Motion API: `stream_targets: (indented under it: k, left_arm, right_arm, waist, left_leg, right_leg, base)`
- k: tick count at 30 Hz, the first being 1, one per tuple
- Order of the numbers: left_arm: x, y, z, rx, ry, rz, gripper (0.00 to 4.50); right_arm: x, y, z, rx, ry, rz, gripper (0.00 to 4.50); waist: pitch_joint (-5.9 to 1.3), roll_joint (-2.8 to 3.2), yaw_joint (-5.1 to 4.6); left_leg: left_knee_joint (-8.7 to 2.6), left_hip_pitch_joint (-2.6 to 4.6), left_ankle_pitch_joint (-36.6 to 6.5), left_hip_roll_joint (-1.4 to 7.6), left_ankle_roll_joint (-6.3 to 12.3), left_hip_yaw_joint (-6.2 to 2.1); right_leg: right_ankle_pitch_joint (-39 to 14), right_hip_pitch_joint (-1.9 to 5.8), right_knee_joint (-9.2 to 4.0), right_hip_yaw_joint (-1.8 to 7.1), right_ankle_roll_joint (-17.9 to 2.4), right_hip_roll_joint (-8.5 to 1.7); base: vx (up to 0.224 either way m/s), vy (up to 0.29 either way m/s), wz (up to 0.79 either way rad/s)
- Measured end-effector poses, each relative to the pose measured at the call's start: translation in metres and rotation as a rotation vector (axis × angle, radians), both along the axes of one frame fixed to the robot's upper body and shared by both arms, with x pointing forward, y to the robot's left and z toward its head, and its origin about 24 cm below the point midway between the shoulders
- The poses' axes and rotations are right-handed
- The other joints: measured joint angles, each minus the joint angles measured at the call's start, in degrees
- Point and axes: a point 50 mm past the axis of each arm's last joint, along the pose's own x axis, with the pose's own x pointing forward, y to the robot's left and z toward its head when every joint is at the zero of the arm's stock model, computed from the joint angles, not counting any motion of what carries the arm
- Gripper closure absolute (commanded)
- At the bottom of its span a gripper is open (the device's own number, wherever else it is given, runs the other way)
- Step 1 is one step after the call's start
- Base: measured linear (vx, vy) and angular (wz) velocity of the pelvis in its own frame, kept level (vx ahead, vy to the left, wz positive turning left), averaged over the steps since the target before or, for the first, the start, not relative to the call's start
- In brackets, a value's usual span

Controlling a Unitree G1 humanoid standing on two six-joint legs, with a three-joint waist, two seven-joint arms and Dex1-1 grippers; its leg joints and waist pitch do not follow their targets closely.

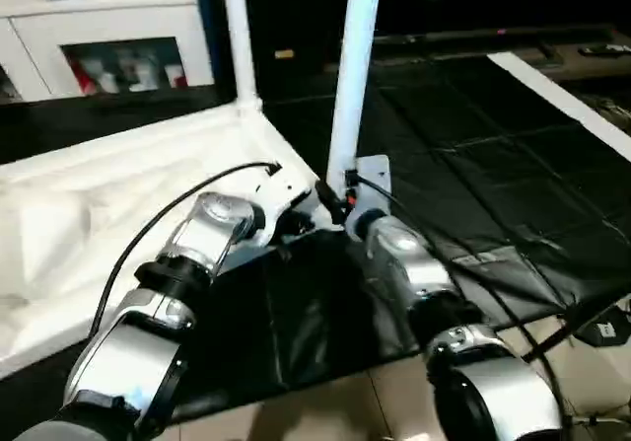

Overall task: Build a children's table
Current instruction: Rotate leg to tighten

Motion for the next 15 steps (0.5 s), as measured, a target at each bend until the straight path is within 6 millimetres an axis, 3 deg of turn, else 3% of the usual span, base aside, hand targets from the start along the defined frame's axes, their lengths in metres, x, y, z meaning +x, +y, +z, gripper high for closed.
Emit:
stream_targets:
  k: [5,9,15]
  left_arm:
    - [-0.002,0.002,0.002,-0.011,-0.014,-0.022,4.50]
    - [-0.005,0.004,0.003,-0.019,-0.017,-0.063,4.50]
    - [-0.014,0.009,0.004,-0.025,-0.006,-0.169,4.50]
  right_arm:
    - [-0.001,-0.001,0.001,0.011,-0.039,0.044,1.09]
    - [-0.007,-0.015,-0.005,-0.021,-0.089,0.167,0.78]
    - [-0.028,-0.066,-0.014,-0.050,-0.126,0.404,0.31]
  waist:
    - [0.08,-0.07,0.06]
    - [0.35,-0.31,0.18]
    - [0.44,-0.46,1.06]
  left_leg:
    - [-0.17,-0.16,0.0,0.07,0.19,0.04]
    - [-0.15,-0.24,-0.1,0.08,0.25,0.09]
    - [0.09,-0.17,-0.1,0.09,0.37,0.14]
  right_leg:
    - [-0.2,-0.18,-0.03,-0.07,0.0,0.06]
    - [-0.2,-0.21,-0.11,-0.07,0.0,0.06]
    - [-0.2,-0.22,-0.07,-0.09,0.0,0.02]
  base:
    - [0.022,-0.003,0.00]
    - [0.000,0.000,0.00]
    - [0.000,0.000,0.00]
